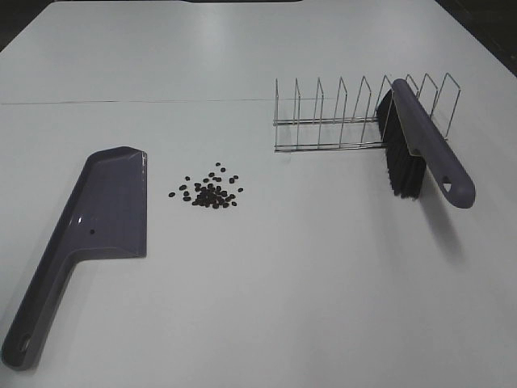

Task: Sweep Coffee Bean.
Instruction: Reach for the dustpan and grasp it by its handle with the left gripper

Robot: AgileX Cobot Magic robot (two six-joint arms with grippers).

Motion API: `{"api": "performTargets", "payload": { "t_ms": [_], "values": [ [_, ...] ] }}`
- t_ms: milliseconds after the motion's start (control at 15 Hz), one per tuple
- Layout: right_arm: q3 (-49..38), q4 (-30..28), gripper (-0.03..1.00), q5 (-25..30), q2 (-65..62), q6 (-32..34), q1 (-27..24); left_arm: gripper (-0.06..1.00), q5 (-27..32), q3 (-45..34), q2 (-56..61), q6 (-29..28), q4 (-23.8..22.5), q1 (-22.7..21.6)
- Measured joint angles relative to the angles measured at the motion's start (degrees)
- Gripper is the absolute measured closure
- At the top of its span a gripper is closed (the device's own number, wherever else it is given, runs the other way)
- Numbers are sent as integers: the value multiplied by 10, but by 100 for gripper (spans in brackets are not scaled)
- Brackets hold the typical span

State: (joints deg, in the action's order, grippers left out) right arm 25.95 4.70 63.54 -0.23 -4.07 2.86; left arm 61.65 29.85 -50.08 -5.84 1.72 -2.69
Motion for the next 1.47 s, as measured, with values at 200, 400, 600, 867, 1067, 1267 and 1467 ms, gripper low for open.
{"api": "performTargets", "payload": {
  "t_ms": [200,400,600,867,1067,1267,1467],
  "values": [
    [0,0,22,0,0,0,0,21,-74,29,-67,-53,11,0],
    [0,0,22,0,0,0,0,21,-94,49,-138,-30,60,0],
    [0,0,22,0,0,0,0,21,-99,80,-233,-17,85,0],
    [0,0,22,0,0,0,0,21,-108,116,-315,-17,87,35],
    [0,0,22,0,0,0,0,21,-171,148,-394,-63,87,117],
    [0,0,22,0,0,0,0,21,-206,150,-449,-82,87,139],
    [0,0,22,0,0,0,0,21,-223,166,-501,-98,88,141]
  ]
}}
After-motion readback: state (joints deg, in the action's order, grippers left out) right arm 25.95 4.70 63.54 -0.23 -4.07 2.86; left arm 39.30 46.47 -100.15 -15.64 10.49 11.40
